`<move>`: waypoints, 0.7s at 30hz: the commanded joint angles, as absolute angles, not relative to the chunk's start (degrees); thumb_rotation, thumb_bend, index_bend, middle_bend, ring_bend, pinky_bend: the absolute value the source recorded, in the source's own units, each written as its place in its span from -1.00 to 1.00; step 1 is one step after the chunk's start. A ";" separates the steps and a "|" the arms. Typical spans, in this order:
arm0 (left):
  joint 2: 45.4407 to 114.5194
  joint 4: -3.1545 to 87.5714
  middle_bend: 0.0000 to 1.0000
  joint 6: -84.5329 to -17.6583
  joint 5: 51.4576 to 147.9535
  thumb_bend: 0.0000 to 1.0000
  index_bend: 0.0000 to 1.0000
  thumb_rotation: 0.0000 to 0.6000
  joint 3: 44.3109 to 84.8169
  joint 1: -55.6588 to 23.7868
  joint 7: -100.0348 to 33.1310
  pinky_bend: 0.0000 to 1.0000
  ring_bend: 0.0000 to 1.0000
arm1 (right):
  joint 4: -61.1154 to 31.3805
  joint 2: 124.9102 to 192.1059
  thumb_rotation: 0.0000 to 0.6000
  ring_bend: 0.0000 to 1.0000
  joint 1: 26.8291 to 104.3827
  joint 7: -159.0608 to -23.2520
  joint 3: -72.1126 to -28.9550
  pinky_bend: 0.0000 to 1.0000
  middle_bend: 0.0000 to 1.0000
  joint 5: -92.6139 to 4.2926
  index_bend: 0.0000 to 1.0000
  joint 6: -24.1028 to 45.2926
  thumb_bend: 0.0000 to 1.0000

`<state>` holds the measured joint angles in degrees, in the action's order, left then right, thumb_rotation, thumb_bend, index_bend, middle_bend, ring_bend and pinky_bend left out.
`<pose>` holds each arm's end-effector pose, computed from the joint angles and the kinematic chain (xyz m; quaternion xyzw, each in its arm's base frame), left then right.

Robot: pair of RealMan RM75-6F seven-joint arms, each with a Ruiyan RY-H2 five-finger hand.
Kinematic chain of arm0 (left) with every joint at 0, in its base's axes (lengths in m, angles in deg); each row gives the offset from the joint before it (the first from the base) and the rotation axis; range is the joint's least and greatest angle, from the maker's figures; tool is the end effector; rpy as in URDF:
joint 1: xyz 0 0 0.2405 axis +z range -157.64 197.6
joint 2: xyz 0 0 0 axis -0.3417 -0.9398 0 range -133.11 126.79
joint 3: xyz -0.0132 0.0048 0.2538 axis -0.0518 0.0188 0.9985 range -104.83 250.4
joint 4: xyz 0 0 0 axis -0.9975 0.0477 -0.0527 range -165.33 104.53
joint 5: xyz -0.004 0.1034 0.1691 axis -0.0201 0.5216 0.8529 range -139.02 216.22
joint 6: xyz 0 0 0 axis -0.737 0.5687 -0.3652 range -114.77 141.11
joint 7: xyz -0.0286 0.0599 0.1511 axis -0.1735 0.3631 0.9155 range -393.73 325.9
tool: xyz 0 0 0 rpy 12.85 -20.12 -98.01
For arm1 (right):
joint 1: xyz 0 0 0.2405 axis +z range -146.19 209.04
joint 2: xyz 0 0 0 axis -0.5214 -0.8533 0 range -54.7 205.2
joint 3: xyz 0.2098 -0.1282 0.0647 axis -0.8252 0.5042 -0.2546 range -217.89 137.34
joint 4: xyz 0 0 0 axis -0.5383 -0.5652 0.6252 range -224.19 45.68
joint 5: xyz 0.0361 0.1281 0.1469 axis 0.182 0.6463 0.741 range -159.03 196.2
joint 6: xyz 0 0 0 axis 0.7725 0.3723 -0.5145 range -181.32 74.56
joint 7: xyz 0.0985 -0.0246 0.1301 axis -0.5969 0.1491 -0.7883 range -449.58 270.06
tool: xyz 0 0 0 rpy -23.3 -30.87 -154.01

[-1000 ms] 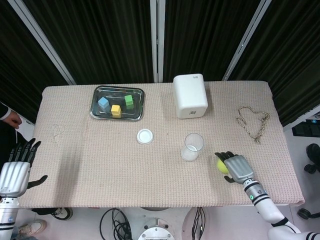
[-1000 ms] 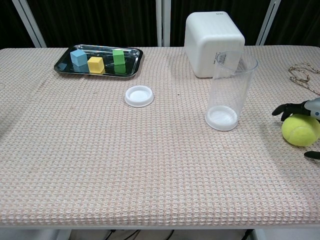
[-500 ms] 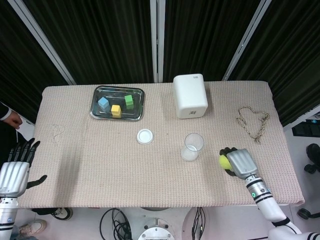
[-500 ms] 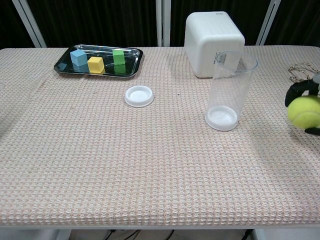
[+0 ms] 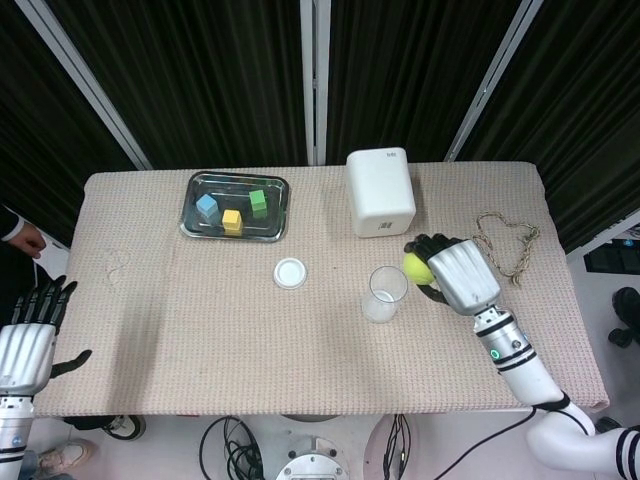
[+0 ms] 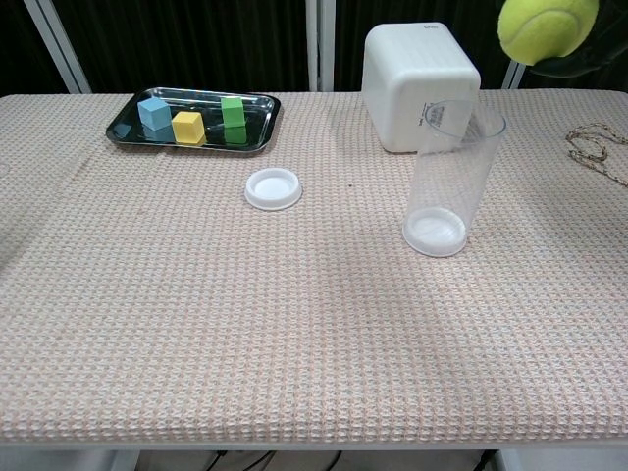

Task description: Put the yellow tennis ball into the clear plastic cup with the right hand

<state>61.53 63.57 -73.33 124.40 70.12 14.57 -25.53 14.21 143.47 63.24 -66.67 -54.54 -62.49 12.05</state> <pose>-0.2957 0.2026 0.1666 -0.6114 -0.3470 -0.3656 0.6100 -0.1287 -0.3258 0.1157 0.7303 -0.2304 0.4366 0.4721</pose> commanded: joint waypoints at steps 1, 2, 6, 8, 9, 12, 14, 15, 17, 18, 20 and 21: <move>61.43 63.62 -1.00 -73.43 124.45 -1.00 -0.89 1.00 70.09 14.60 -25.57 -1.00 -1.00 | 13.37 145.13 1.00 -0.02 65.18 -65.93 -54.89 0.35 0.02 -60.92 0.23 9.78 -0.53; 61.36 63.65 -1.00 -73.48 124.44 -1.00 -0.89 1.00 70.08 14.63 -25.63 -1.00 -1.00 | 13.24 145.59 1.00 -0.02 65.58 -65.82 -54.72 0.34 0.00 -60.56 0.20 9.32 -0.54; 61.02 63.65 -1.00 -73.51 124.38 -1.00 -0.89 1.00 70.10 14.75 -25.60 -1.00 -1.00 | 12.93 146.43 1.00 -0.12 66.15 -66.05 -53.91 0.20 -0.08 -59.69 0.03 8.49 -0.63; 60.85 63.68 -1.00 -73.60 124.43 -1.00 -0.89 1.00 70.09 14.80 -25.60 -1.00 -1.00 | 12.69 146.58 1.00 -0.13 66.17 -65.85 -53.54 0.18 -0.10 -59.34 0.02 8.57 -0.63; 60.80 63.70 -1.00 -73.63 124.45 -1.00 -0.89 1.00 70.07 14.80 -25.64 -1.00 -1.00 | 12.71 146.54 1.00 -0.15 66.16 -65.91 -53.43 0.15 -0.12 -59.16 0.00 8.58 -0.63; 60.75 63.68 -1.00 -73.52 124.45 -1.00 -0.89 1.00 70.04 14.75 -25.83 -1.00 -1.00 | 13.02 146.20 1.00 -0.28 66.13 -66.82 -53.25 0.00 -0.16 -58.76 -0.07 8.67 -0.66; 60.81 63.69 -1.00 -73.29 124.49 -1.00 -0.89 1.00 70.04 14.62 -25.81 -1.00 -1.00 | 13.15 146.15 1.00 -0.38 66.15 -68.14 -53.31 -0.11 -0.21 -58.87 -0.14 8.92 -0.70; 60.85 63.70 -1.00 -73.22 124.54 -1.00 -0.89 1.00 70.04 14.56 -25.75 -1.00 -1.00 | 13.15 146.15 1.00 -0.45 66.23 -68.84 -53.37 -0.17 -0.25 -59.05 -0.17 9.00 -0.74; 60.89 63.78 -1.00 -73.15 124.66 -1.00 -0.89 1.00 70.03 14.46 -25.57 -1.00 -1.00 | 13.10 146.16 1.00 -0.55 66.44 -70.19 -53.32 -0.25 -0.33 -59.77 -0.24 9.10 -0.80; 60.89 63.85 -1.00 -73.16 124.69 -1.00 -0.89 1.00 70.02 14.44 -25.50 -1.00 -1.00 | 13.05 146.15 1.00 -0.58 66.54 -70.60 -53.24 -0.27 -0.35 -60.09 -0.26 9.10 -0.82; 60.80 64.05 -1.00 -73.25 124.70 -1.00 -0.89 1.00 69.96 14.45 -25.38 -1.00 -1.00 | 12.96 146.08 1.00 -0.62 66.81 -71.14 -52.93 -0.30 -0.38 -60.58 -0.32 8.80 -0.83; 60.78 64.10 -1.00 -73.30 124.70 -1.00 -0.89 1.00 69.94 14.46 -25.34 -1.00 -1.00 | 13.00 146.01 1.00 -0.63 66.93 -71.21 -52.76 -0.31 -0.40 -60.60 -0.34 8.55 -0.84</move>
<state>60.78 64.10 -73.31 124.70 69.94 14.46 -25.34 13.01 146.09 66.78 -71.09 -52.96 -60.52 8.79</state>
